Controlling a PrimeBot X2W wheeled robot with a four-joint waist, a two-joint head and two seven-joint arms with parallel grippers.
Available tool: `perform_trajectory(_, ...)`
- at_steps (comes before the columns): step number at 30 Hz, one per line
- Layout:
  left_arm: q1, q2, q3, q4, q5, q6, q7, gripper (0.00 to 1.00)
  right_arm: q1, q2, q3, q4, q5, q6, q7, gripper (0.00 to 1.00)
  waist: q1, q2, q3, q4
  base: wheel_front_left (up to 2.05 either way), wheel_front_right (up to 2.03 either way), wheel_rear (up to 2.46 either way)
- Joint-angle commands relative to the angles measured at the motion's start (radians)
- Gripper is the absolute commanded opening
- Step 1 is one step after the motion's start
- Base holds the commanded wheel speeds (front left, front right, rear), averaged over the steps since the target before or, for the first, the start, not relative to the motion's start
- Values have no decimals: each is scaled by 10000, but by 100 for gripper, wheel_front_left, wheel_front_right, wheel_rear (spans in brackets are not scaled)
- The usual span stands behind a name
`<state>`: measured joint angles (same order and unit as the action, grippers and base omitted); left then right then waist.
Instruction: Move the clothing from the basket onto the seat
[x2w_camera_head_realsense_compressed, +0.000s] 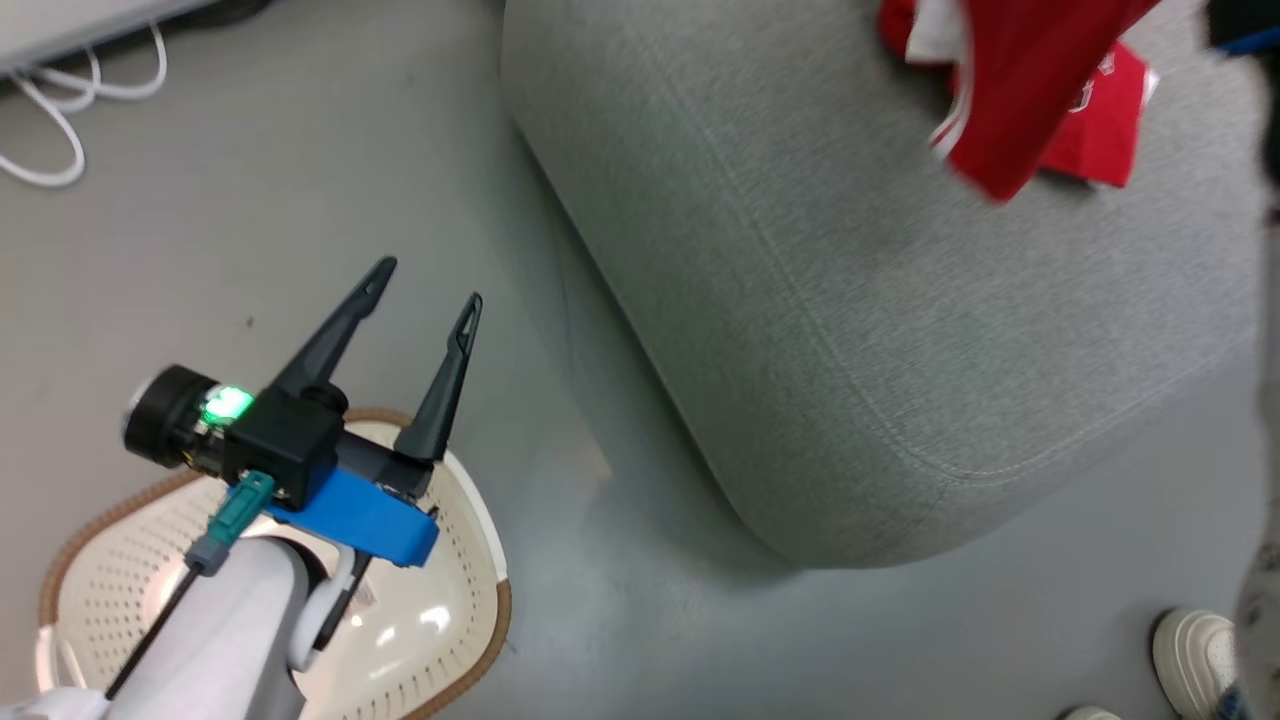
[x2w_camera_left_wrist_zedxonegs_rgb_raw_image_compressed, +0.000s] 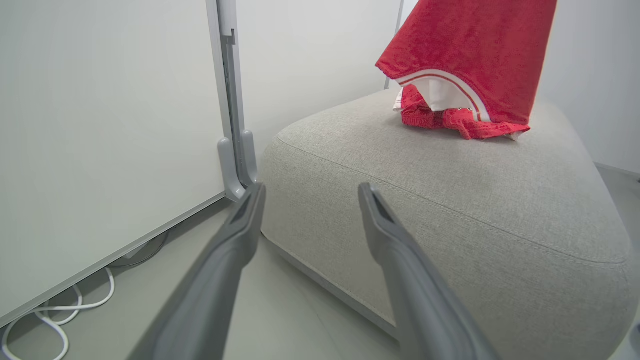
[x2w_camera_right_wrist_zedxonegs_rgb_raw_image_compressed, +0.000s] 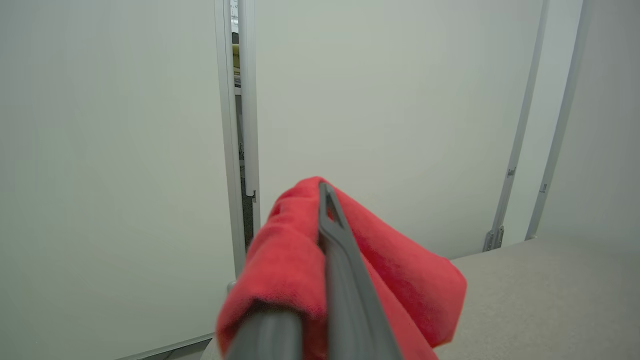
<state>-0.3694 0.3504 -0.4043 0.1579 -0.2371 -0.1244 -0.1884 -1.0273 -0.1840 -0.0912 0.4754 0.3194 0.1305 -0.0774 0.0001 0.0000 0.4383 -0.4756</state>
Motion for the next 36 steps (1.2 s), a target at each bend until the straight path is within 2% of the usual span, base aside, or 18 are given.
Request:
perform_trajectory(1, -243, 228, 50, -378, 77, -61, 185, 100, -461, -423, -282, -25, -286, 5, 64, 0, -1, 0, 1131, 388, 0, 0, 0)
perform_trajectory(7, -656, 661, 196, -1731, 218, 27, 719, 100, -1355, -961, -1552, 630, -705, 5, -301, 0, -1, 0, 2447, 690, 0, 0, 0)
perform_trajectory(10, -960, 587, -56, -2118, 298, 9, 834, 100, -1239, -1217, -1847, 1191, -856, 5, -442, 0, -1, 0, 2893, 1014, 0, 0, 0)
perform_trajectory(20, -1565, 304, -459, -2104, 407, 10, 477, 100, -1034, -1195, -2283, 3291, -1481, 5, -959, 0, -1, 0, 3544, 1446, 0, 0, 0)
perform_trajectory(21, -1590, 281, -479, -2052, 409, 15, 415, 100, -1084, -1225, -2297, 3439, -1543, 5, -1021, 16, -1, 0, 3545, 1477, 0, 0, 0)
perform_trajectory(22, -1610, 263, -493, -1984, 411, 24, 362, 100, -1112, -1239, -2251, 3580, -1650, 5, -1037, 45, -1, 0, 3533, 1501, 0, 0, 0)
perform_trajectory(23, -1640, 245, -507, -1916, 404, 34, 328, 100, -1149, -1259, -2243, 3728, -1724, 5, -1025, 100, -1, 0, 3514, 1525, 0, 0, 0)
perform_trajectory(30, -1740, 59, -596, -1354, 321, 76, -20, 100, -1310, -1236, -2001, 4346, -1893, 5, -1200, 100, -1, 0, 3160, 1657, 0, 0, 0)
perform_trajectory(36, -1505, -310, -708, -492, 118, 119, -431, 100, -592, -1270, -1289, 4590, -1930, 5, -1410, 100, -1, 0, 2236, 1844, 0, 0, 0)
